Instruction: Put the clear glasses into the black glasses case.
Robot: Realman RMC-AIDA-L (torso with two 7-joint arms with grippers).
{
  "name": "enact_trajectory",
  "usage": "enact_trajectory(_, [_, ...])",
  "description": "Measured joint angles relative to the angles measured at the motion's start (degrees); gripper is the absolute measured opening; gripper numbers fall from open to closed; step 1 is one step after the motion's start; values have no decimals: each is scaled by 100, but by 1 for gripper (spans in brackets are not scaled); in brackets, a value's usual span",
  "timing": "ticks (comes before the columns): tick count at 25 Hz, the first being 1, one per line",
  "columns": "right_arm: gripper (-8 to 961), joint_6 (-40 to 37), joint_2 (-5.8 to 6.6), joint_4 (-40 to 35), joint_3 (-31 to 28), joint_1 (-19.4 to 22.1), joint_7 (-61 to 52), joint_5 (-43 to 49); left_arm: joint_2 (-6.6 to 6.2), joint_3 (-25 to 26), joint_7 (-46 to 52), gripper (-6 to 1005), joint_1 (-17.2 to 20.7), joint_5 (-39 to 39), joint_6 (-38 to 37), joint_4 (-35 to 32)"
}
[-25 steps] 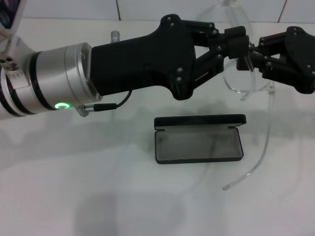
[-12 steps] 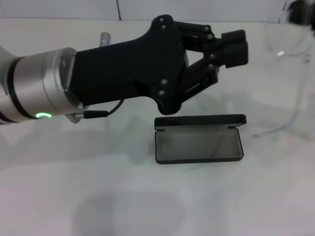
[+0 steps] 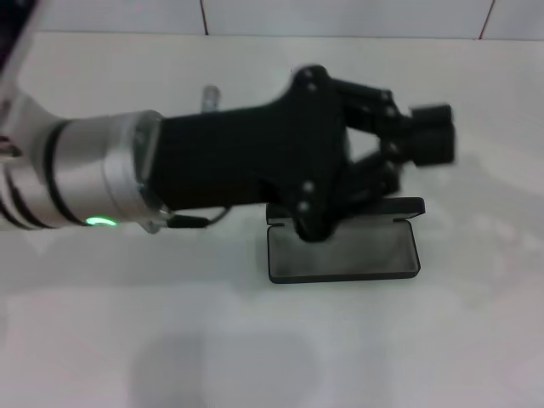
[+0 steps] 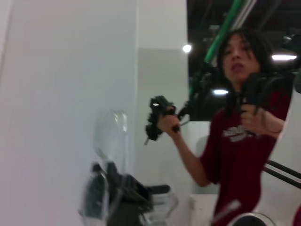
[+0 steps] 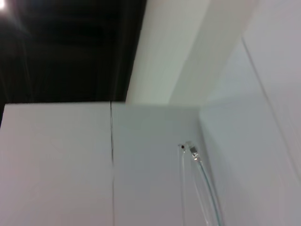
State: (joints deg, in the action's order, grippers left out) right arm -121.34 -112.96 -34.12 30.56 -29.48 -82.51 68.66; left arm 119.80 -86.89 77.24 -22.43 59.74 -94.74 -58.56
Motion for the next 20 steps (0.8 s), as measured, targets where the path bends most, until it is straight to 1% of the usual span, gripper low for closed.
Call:
enact_trajectory(3, [113, -13, -25, 181, 14, -93, 149, -226, 7, -267, -79, 74, -203, 31, -25, 212])
enact_trajectory(5, [113, -12, -96, 256, 13, -179, 256, -290, 16, -423, -137, 74, -263, 28, -39, 250])
enact_trajectory(7, [114, 128, -210, 300, 55, -296, 488, -273, 34, -632, -227, 73, -307, -52, -42, 254])
enact_trajectory(10, [115, 285, -235, 393, 220, -384, 640, -222, 36, -736, -295, 73, -329, -188, -44, 252])
enact_trajectory(15, [116, 899, -230, 773, 1171, -634, 1109, -166, 30, -761, -416, 72, -310, -510, -31, 293])
enact_trajectory(16, [116, 1093, -247, 824, 1481, -679, 1267, -158, 27, -746, -454, 72, -308, -598, -20, 340])
enact_trajectory(18, [117, 1320, -272, 868, 1920, -726, 1456, -159, 10, -722, -547, 72, -309, -809, -12, 476])
enact_trajectory(20, [117, 1458, -289, 883, 2203, -751, 1534, -163, 3, -670, -596, 72, -305, -904, -28, 532])
